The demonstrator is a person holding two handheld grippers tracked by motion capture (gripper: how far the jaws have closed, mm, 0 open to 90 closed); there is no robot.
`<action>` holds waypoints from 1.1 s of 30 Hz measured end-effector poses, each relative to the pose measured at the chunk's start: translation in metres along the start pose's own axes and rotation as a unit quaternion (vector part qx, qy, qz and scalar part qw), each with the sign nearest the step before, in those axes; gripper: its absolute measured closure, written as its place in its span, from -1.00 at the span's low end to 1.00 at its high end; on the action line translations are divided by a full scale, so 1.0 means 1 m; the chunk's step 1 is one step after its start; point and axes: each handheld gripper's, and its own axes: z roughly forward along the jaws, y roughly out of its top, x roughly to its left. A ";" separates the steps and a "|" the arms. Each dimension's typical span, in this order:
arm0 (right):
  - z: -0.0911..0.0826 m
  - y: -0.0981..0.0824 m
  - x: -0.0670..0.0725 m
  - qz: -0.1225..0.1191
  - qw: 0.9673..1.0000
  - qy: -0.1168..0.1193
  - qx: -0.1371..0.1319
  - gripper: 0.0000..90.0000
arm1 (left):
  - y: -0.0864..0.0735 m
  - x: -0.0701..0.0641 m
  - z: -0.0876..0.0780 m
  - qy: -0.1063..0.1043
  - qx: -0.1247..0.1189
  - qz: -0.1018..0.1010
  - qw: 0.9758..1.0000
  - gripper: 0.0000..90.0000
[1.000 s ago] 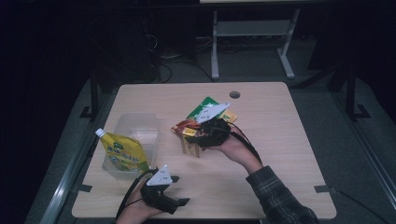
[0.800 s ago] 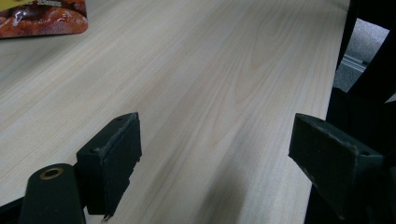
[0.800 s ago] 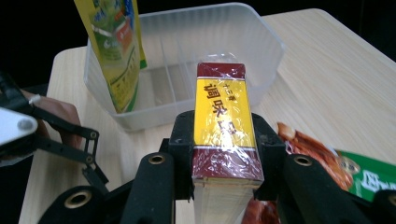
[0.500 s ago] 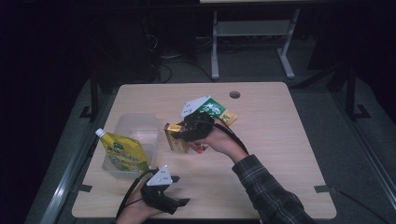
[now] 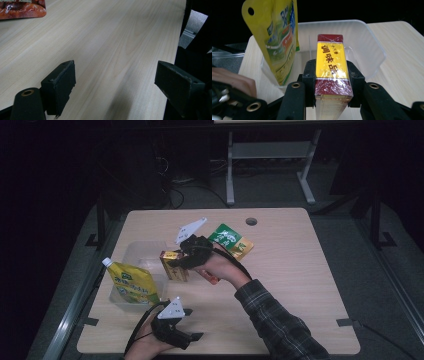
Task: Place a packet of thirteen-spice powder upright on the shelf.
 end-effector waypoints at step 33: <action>0.058 0.044 0.006 -0.032 0.999 0.039 -0.010 0.48 | 0.001 0.000 0.000 -0.002 0.002 0.006 1.000 -0.64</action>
